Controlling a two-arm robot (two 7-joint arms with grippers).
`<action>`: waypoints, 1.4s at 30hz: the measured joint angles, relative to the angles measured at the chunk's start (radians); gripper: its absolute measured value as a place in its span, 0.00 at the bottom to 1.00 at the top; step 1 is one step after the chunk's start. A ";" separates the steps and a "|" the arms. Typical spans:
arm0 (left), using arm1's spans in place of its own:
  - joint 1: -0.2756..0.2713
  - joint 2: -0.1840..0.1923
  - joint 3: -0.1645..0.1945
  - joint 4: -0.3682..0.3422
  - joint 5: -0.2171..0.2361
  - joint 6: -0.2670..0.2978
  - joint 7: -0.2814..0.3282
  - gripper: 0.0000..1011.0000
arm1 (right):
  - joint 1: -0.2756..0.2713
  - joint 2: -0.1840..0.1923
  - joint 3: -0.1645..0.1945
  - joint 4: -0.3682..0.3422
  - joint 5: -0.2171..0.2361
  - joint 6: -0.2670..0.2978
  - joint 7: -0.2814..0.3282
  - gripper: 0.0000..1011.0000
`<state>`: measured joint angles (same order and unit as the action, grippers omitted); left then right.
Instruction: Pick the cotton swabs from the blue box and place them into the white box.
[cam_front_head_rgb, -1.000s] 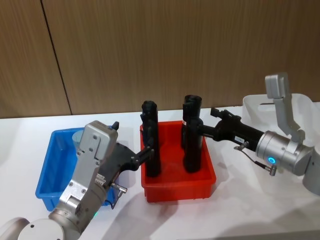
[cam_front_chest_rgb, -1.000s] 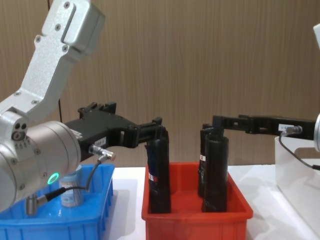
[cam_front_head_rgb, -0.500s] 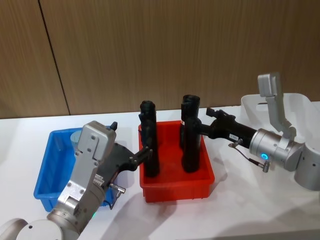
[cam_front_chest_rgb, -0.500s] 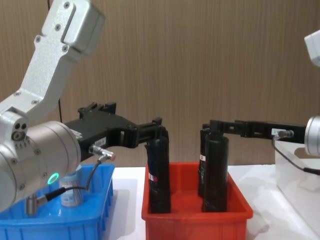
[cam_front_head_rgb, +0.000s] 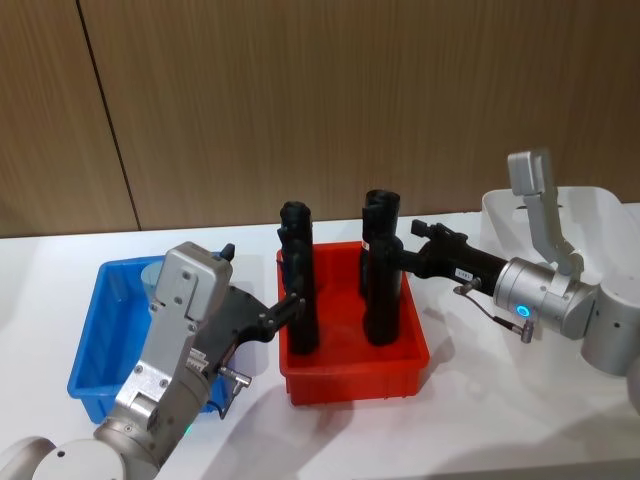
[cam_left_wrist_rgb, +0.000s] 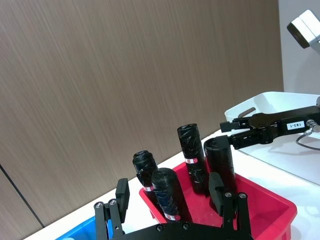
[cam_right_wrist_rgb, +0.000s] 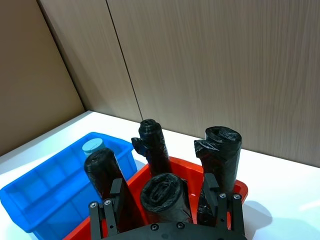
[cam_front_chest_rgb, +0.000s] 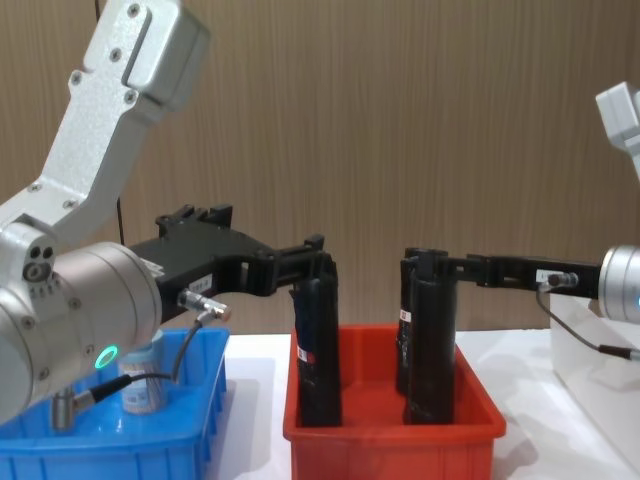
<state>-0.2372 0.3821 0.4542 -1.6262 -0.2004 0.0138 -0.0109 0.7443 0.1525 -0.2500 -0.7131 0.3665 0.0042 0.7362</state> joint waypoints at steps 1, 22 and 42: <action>0.000 0.000 0.000 0.000 0.000 0.000 0.000 0.99 | 0.003 -0.001 0.000 0.007 -0.001 -0.002 0.001 0.99; 0.000 0.000 0.000 0.000 0.000 0.000 0.000 0.99 | 0.081 -0.019 0.000 0.175 -0.007 -0.075 0.023 0.99; 0.000 0.000 0.000 0.000 0.000 0.000 0.000 0.99 | 0.151 -0.042 -0.004 0.324 0.002 -0.142 0.060 0.99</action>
<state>-0.2372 0.3821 0.4542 -1.6262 -0.2004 0.0138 -0.0109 0.8949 0.1107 -0.2543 -0.3893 0.3683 -0.1374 0.7962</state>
